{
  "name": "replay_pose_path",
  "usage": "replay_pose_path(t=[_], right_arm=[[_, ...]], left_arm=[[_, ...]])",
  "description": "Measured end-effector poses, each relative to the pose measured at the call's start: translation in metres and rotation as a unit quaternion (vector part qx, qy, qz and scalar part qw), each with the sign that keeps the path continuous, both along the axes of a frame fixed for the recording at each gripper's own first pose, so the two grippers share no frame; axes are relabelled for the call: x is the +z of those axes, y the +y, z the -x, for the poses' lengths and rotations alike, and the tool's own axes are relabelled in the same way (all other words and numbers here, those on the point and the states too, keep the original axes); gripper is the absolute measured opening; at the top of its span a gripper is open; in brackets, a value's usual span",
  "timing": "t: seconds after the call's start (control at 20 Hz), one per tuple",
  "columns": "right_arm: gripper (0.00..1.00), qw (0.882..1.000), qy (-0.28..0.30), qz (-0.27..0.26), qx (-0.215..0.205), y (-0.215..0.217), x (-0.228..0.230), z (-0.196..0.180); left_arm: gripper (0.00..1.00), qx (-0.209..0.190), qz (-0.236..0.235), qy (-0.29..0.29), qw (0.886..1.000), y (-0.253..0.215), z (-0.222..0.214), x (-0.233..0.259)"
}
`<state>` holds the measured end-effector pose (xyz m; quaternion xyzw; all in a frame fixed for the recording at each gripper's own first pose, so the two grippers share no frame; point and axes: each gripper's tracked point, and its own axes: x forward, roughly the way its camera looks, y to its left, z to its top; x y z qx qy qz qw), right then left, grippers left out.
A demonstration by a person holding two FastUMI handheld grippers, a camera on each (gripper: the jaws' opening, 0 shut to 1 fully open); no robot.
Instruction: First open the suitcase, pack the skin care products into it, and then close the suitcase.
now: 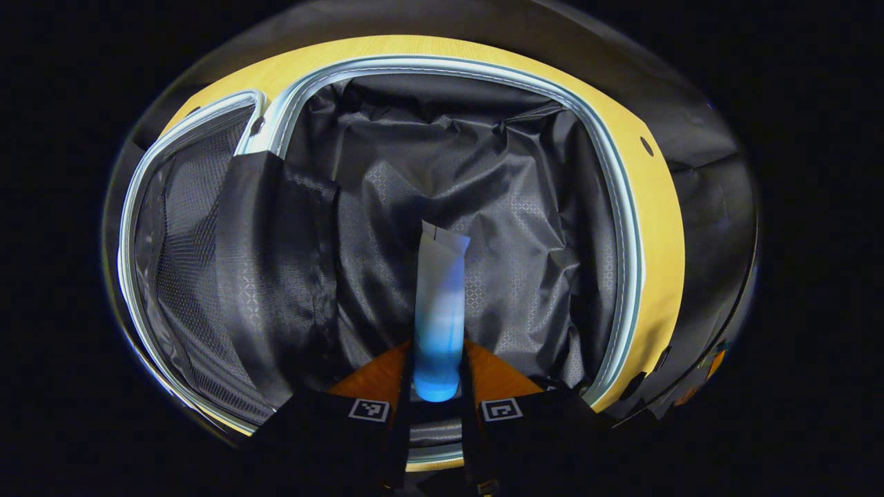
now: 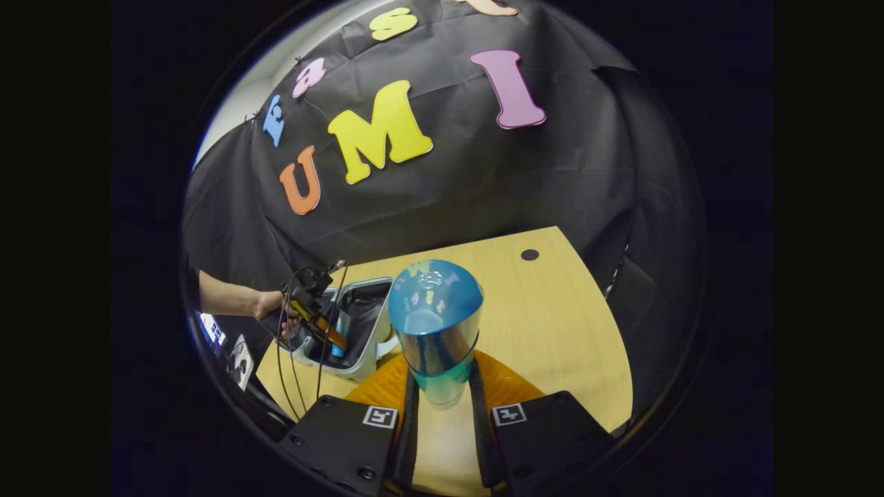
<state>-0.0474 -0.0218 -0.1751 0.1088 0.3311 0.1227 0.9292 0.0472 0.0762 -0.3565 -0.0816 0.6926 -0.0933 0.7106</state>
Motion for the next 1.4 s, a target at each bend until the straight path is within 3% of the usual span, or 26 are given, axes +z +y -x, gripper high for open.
replay_pose_path(t=[0.3,0.7,0.8,0.85,1.0,1.15,1.3,1.35,1.4], right_arm=[[0.33,1.0,0.002,0.001,0.007,0.001,0.003,0.002],[0.33,0.999,0.005,0.009,0.048,0.026,0.007,0.005],[0.33,0.998,0.008,0.011,0.067,0.04,0.007,0.006],[0.33,0.997,0.011,0.012,0.079,0.049,0.006,0.005],[0.33,0.991,0.028,0.009,0.132,0.092,0.005,-0.001],[0.33,0.979,0.068,-0.01,0.191,0.158,-0.003,-0.017],[0.33,0.965,0.125,-0.018,0.228,0.227,-0.021,-0.042],[0.33,0.961,0.139,-0.007,0.238,0.246,-0.032,-0.053],[0.31,0.957,0.159,0.006,0.241,0.262,-0.044,-0.062]], left_arm=[[0.35,0.02,-0.023,0.021,0.999,-0.003,0.004,-0.003],[0.44,0.049,0.015,-0.001,0.999,-0.014,0.004,0.004],[0.8,0.069,0.026,-0.009,0.997,-0.015,0.006,0.006],[0.7,0.082,0.035,-0.014,0.996,-0.017,0.009,0.011],[0.8,0.105,0.056,-0.086,0.989,-0.02,0.004,0.043],[0.85,0.112,0.082,-0.224,0.965,-0.022,0.004,0.105],[0.92,0.128,0.085,-0.351,0.924,-0.007,0.031,0.165],[0.87,0.138,0.078,-0.381,0.911,0.0,0.043,0.178],[0.99,0.148,0.071,-0.406,0.899,0.006,0.057,0.188]])
